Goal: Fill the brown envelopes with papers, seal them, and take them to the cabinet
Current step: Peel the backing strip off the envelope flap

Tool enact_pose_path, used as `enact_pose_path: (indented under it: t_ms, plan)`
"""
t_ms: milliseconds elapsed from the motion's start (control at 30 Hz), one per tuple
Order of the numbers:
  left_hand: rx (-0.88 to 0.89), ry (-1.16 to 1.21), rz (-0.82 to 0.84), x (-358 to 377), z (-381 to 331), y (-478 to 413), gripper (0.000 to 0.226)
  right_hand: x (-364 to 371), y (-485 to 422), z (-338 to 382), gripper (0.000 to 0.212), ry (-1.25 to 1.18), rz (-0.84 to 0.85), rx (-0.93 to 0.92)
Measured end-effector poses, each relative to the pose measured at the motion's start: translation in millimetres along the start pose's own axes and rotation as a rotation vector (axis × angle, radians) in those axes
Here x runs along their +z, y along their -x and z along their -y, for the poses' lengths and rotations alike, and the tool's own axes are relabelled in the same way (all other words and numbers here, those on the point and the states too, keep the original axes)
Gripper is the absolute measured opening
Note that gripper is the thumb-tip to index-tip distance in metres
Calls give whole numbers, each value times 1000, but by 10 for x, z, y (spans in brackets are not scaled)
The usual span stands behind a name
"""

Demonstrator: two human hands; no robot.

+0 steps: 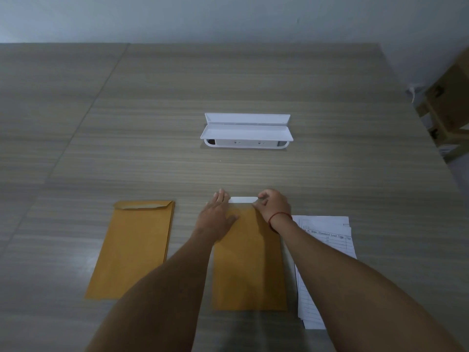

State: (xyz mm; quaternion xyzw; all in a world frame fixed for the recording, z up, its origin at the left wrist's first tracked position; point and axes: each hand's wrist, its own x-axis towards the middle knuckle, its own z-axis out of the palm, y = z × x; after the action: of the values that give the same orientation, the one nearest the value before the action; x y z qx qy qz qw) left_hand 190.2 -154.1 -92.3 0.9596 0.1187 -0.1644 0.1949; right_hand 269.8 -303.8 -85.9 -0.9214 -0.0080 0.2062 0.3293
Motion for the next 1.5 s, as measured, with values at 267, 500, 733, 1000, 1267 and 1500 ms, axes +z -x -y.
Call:
enact_pose_path:
  t_ms: [267, 500, 733, 1000, 1267, 1500]
  plan:
    - [3, 69, -8, 4, 18, -30, 73, 16, -16, 28, 17, -27, -9, 27]
    - [-5, 76, -13, 19, 28, -39, 73, 46, 12, 54, 10, -84, -43, 69]
    - [-11, 84, -11, 12, 25, -48, 74, 79, -12, 40, 11, -124, -46, 94]
    - [-23, 92, -2, 2, 22, -49, 75, 31, -61, 87, 17, -105, 8, 121]
    - [-31, 85, 12, 1, 30, -57, 75, 58, -130, 139, 19, -35, 63, 119]
    - [-35, 107, 14, -12, 33, -45, 75, 84, -54, 122, 23, -200, 14, -54]
